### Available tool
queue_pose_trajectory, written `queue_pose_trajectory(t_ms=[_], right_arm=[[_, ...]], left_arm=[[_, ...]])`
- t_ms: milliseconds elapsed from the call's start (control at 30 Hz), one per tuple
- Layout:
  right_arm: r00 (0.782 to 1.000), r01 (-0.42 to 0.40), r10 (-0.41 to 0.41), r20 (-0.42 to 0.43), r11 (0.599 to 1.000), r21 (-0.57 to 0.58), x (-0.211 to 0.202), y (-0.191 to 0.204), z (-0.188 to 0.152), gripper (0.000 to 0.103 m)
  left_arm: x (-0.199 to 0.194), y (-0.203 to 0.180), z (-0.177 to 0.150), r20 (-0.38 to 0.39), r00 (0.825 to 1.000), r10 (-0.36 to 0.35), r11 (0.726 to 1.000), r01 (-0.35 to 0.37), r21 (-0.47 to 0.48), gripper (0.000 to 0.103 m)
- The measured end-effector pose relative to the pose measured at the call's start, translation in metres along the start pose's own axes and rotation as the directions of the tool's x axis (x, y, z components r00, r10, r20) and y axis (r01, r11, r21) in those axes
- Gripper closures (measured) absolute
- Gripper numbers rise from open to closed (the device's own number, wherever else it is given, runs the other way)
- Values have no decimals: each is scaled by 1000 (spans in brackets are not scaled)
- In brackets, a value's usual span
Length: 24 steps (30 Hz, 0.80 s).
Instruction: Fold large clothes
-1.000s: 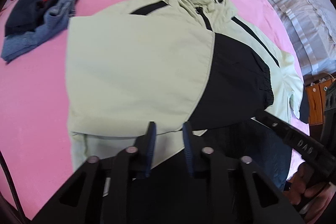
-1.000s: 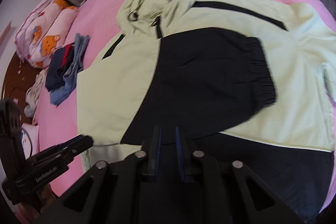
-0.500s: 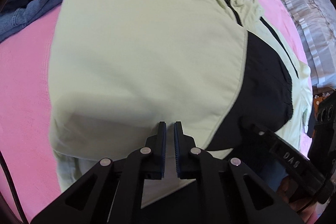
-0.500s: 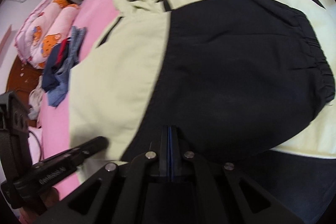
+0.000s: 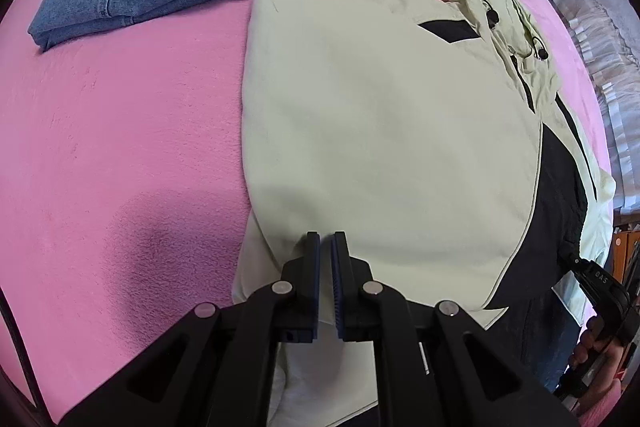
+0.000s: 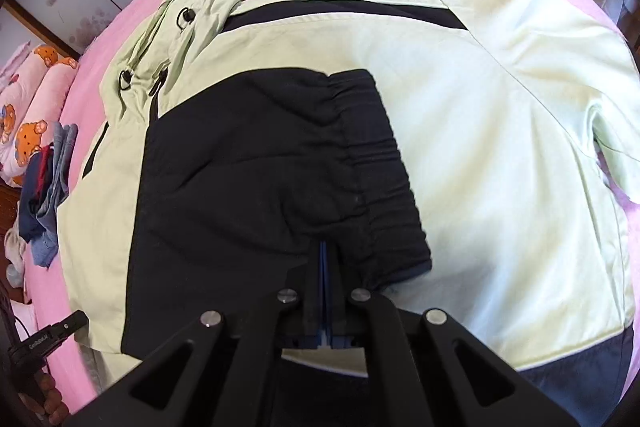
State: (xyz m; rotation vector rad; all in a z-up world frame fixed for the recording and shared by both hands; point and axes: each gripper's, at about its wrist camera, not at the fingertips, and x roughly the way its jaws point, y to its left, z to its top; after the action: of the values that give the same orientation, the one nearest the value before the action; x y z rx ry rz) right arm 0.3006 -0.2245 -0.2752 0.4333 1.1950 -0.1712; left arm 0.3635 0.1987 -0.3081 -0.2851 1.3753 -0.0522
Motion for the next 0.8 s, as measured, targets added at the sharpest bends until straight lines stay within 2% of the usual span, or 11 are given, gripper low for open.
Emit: queue_pose_trajectory(t_ms=[133,433,533,633,733,800], right_arm=[[999,30,-29,20,999,-23,8,5,8,103],[1000,23,-22,21,999,-39,11,2,26,103],[999,-12,13,38,1000,-26,0,-2,25,103],[995,-74,73,69,997,21,-17,-13,24,103],[989,-129,123,83,989,71,-32,-26,22,103],[986,-165,160,56,981,107,-41,-39,18,103]], left_arm=[[1,1,0,14,1000,14,1000,-14,21,97],[-2,-11,-1,47,999,23,1000,-23,-2,97],[-10,-15,-6,50,998,23,1000,-23,4,97],[-20,-27,-11,67,996,53,999,-54,8,96],[-35,-45,-23,91,993,72,997,-71,-11,91],[-44,-60,-30,106,990,87,996,-85,-23,82]])
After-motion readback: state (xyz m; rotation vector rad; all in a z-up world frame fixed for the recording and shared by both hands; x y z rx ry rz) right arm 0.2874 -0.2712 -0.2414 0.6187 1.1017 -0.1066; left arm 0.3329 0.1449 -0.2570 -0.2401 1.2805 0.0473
